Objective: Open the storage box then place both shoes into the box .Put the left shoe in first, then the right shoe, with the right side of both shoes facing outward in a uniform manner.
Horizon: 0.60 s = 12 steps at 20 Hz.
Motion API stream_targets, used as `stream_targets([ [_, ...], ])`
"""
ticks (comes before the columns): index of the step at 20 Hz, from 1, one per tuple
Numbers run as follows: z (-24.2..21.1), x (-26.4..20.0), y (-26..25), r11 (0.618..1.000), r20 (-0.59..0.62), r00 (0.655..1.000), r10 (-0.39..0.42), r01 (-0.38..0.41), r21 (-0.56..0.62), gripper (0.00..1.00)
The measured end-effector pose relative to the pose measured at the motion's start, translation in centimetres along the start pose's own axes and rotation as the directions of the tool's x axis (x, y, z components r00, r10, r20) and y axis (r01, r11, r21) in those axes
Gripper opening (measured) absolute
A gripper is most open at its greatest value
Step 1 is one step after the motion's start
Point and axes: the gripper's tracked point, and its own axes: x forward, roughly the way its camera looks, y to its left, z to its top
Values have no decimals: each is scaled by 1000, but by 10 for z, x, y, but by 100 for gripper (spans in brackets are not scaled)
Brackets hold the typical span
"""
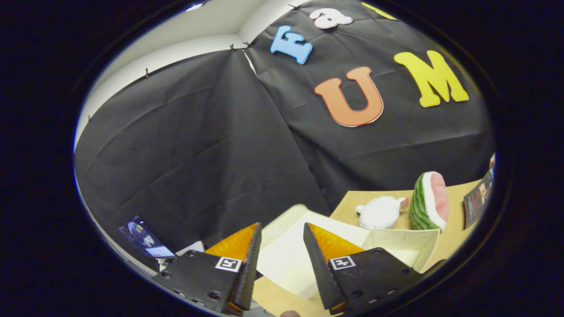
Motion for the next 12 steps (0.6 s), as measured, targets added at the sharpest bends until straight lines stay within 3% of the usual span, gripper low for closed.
stream_targets([
  [6,29,-68,-58,977,137,971,-197,206,-54,89],
  [12,26,-181,-147,896,212,885,-415,438,-75,94],
])
